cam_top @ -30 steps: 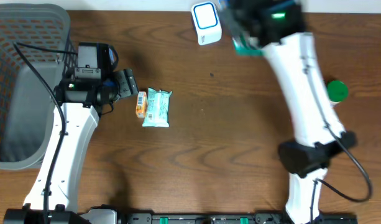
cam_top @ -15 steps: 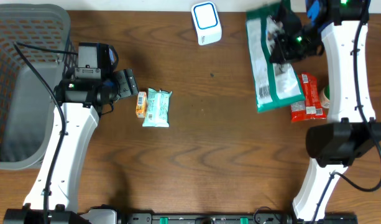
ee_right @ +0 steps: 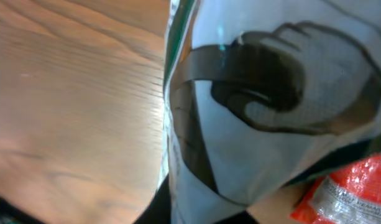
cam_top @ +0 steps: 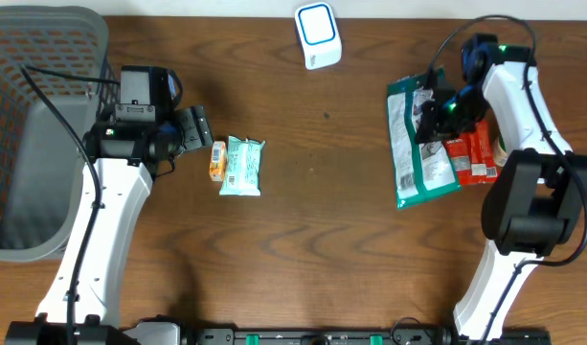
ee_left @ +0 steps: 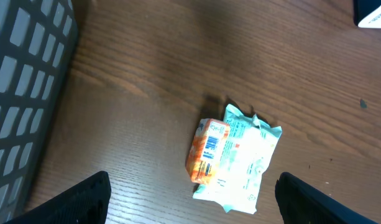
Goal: Scan the item barcode
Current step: 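Carry the gloves pack right and lower it beside the red items, then open the right gripper to release the gloves pack and raise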
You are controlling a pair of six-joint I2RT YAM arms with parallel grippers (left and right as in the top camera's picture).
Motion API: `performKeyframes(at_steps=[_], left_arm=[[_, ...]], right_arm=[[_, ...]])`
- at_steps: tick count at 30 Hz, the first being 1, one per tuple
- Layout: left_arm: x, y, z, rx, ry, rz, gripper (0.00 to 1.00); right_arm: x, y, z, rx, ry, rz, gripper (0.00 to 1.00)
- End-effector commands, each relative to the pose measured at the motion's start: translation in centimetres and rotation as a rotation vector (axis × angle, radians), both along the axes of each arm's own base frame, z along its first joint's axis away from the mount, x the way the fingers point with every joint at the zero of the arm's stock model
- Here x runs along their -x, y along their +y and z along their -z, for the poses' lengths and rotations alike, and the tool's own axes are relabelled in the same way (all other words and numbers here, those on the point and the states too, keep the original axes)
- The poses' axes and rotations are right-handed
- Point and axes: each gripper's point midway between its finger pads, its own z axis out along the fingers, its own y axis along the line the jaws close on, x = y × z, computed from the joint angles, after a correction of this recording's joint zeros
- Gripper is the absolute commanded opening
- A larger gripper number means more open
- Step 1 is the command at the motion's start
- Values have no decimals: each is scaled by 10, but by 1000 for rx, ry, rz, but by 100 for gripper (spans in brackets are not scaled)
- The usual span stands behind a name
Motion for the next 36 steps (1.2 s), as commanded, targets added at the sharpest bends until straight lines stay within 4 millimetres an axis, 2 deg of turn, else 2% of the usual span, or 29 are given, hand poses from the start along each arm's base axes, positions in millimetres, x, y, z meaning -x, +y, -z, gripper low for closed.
performKeyframes(at_steps=[1,2,3,4,5,6,9,11,14,17,18,19,20,23,30,33,36], left_arm=[[-2,2,-4,-9,-8,-9,86],[-2,2,-4,-9,-8,-9,85],[-2,2,-4,-9,-8,-9,85],[-2,2,-4,-9,-8,-9,85],[-2,2,-4,-9,-8,-9,85],[-2,2,-4,-9,-8,-9,85],[-2,2,-4,-9,-8,-9,85],[-2,2,-4,-9,-8,-9,85],[-2,2,-4,-9,-8,-8,85],[-2,2,-4,-9,-8,-9,85],[-2,2,-4,-9,-8,-9,85],[-2,2,-4,-9,-8,-8,85],[-2,2,-4,-9,-8,-8,85],[-2,2,-4,-9,-8,-9,85],[-2,2,-4,-9,-8,-8,86],[-2,2,-4,-9,-8,-9,85],[-2,2,-4,-9,-8,-9,85]], right_arm=[[7,-15,14,86,24,-3,18],[8,-17,14,98,28,-3,25],[8,-18,14,104,28,-3,41],[8,-19,15,112,28,1,64],[7,-21,14,120,27,10,75],[5,-22,13,132,22,21,79],[-4,-25,6,149,-2,55,80],[-11,-22,-4,133,-16,97,74],[-22,4,-26,-1,-45,112,60],[-24,38,-38,-133,-56,80,37],[-23,46,-38,-147,-55,67,27],[-22,52,-36,-146,-55,52,13],[-21,60,-33,-146,-56,33,4],[-18,82,-20,-125,-59,-7,1],[-8,116,41,70,-98,-32,2],[-11,111,62,195,-153,-6,1],[-16,89,68,361,-198,32,1]])
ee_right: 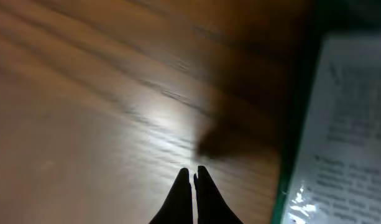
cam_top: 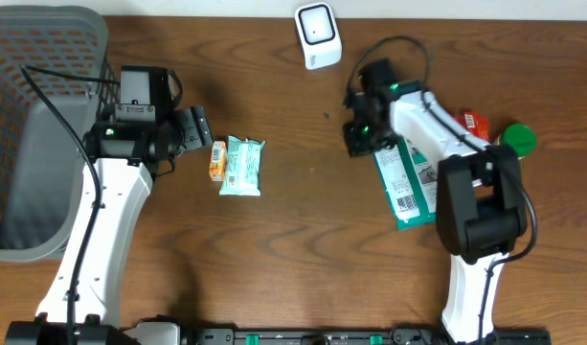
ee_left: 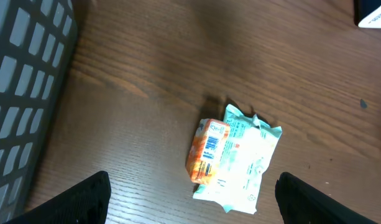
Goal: Scan the item barcode
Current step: 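Open the right gripper to release the gloves pack and raise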
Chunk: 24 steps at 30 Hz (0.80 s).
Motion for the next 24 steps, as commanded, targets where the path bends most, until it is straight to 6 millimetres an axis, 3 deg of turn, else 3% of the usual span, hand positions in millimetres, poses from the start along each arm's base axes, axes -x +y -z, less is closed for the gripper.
performKeyframes(at_steps=[1,8,13,18,24], left_arm=[[-2,2,-4,-9,-8,-8,86],[-2,2,-4,-9,-8,-8,85],[-2,2,-4,-9,-8,-8,86],[-2,2,-4,-9,-8,-8,85],[-2,2,-4,-9,-8,-8,86]], right_arm=[[-8,-42,5,250,-64,112,1],[-8,-103,-6,508,-78,167,1],[-10,-124,-6,512,-65,215,1],[-15,-115,-18,405,-64,201,3],[-21,-77,-59,185,-132,90,24]])
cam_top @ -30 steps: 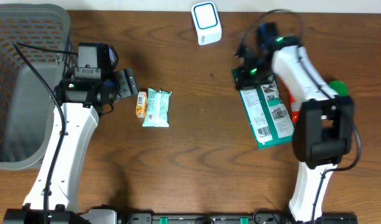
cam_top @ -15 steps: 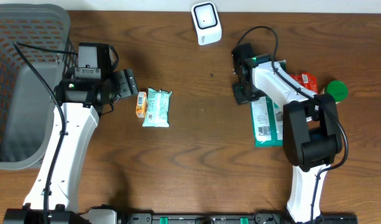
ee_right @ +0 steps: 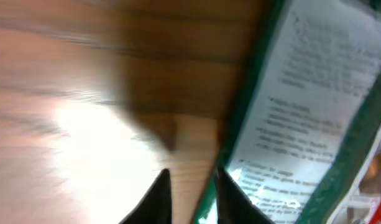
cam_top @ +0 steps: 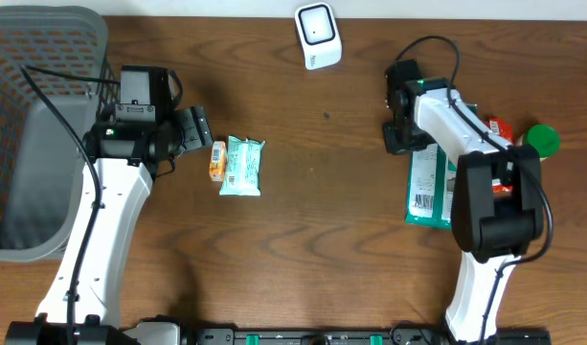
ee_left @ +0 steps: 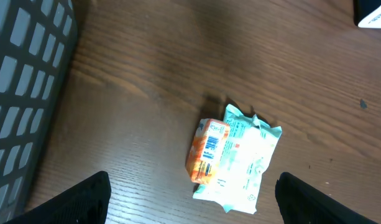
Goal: Scan the item barcode
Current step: 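Open the right gripper to release the gloves pack and raise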
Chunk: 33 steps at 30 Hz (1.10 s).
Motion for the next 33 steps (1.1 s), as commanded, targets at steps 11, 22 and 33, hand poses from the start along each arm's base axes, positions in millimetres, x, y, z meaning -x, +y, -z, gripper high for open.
performKeyframes(at_steps=[11,22,33], left_arm=[[-2,2,-4,-9,-8,-9,86],[-2,2,-4,-9,-8,-8,86],[-2,2,-4,-9,-8,-9,86]], right_arm=[[29,47,-64,-295,8,-29,41],[81,38,3,-266,147,-12,40],[106,-1,23,-79,199,11,39]])
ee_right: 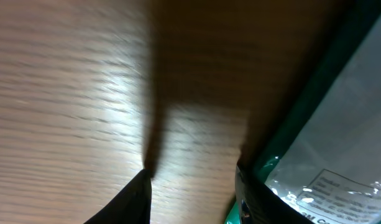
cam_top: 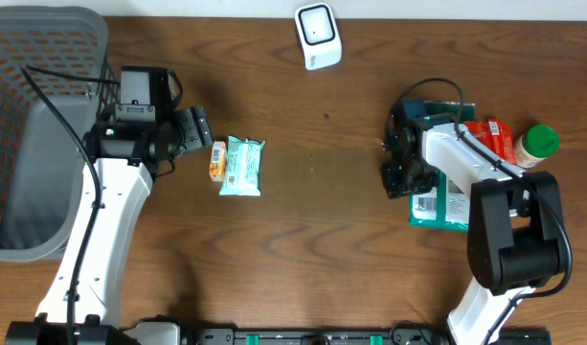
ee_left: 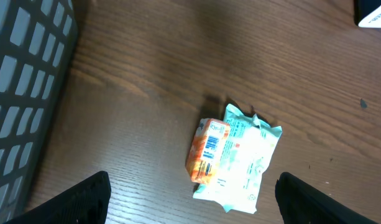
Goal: Scan the item barcode
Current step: 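Open the right gripper to release the gloves pack and raise, then move the right gripper left and grasp the pale green wipes pack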
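A white barcode scanner (cam_top: 317,36) stands at the table's far edge. A green packet (cam_top: 448,205) lies flat at the right, its text and barcode side up; its edge also fills the right of the wrist view (ee_right: 327,149). My right gripper (cam_top: 401,178) (ee_right: 190,196) is open, low over the wood at the packet's left edge, with one finger (ee_right: 245,190) against that edge. A small orange and pale teal packet (cam_top: 237,165) (ee_left: 234,158) lies left of centre. My left gripper (cam_top: 193,129) (ee_left: 196,205) hangs open just left of it, holding nothing.
A grey mesh basket (cam_top: 30,115) fills the far left. A red packet (cam_top: 482,139) and a green-capped bottle (cam_top: 538,144) sit right of the green packet, near the right arm.
My right gripper has moved toward the table's front along the green packet's left edge, and its jaws stand wider apart. The packet lies slightly further right. The left arm has not moved.
My right gripper was down on the green packet beside the red one. Then it was shut near the table's middle with the packet slanted, text up. Then the packet lay straighter at the right, jaws slightly apart at its far corner, now open at its left edge.
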You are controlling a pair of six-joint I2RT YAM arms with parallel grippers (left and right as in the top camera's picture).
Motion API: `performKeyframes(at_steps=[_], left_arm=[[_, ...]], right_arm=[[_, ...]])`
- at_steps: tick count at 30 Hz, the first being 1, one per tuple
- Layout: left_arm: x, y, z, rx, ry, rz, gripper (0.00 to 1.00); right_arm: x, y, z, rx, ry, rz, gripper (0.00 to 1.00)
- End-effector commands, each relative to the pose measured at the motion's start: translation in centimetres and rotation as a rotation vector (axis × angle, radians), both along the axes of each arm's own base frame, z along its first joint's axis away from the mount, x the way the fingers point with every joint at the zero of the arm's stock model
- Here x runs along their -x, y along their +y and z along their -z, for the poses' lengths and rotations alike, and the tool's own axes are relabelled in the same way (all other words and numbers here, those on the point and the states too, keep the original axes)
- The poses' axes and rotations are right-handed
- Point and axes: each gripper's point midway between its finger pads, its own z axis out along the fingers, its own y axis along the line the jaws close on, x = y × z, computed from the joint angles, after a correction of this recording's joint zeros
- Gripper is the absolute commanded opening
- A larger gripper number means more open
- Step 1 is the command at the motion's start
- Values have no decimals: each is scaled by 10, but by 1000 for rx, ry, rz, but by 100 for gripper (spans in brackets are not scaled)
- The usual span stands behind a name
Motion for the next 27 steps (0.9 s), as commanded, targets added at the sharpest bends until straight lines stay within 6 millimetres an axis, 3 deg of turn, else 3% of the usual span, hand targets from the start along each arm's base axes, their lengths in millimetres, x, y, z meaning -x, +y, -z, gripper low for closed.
performKeyframes(at_steps=[1,6,10,12,18,19,20,25,27], left_arm=[[-2,2,-4,-9,-8,-8,86],[-2,2,-4,-9,-8,-8,86],[-2,2,-4,-9,-8,-8,86],[-2,2,-4,-9,-8,-8,85],[-2,2,-4,-9,-8,-8,85],[-2,2,-4,-9,-8,-8,86],[-2,2,-4,-9,-8,-8,86],[-2,2,-4,-9,-8,-8,86],[-2,2,-4,-9,-8,-8,86]], right_arm=[[4,-12,3,54,11,13,39],[-3,-9,-5,45,-4,4,40],[-22,4,-30,-18,-31,6,42],[-29,24,-45,-123,-38,7,44],[-42,96,-82,-519,-57,-18,72],[-43,106,-86,-572,-60,-28,82],[-44,117,-90,-626,-66,-31,99],[-50,154,-91,-705,-89,21,99],[-49,171,-91,-717,-96,19,89]])
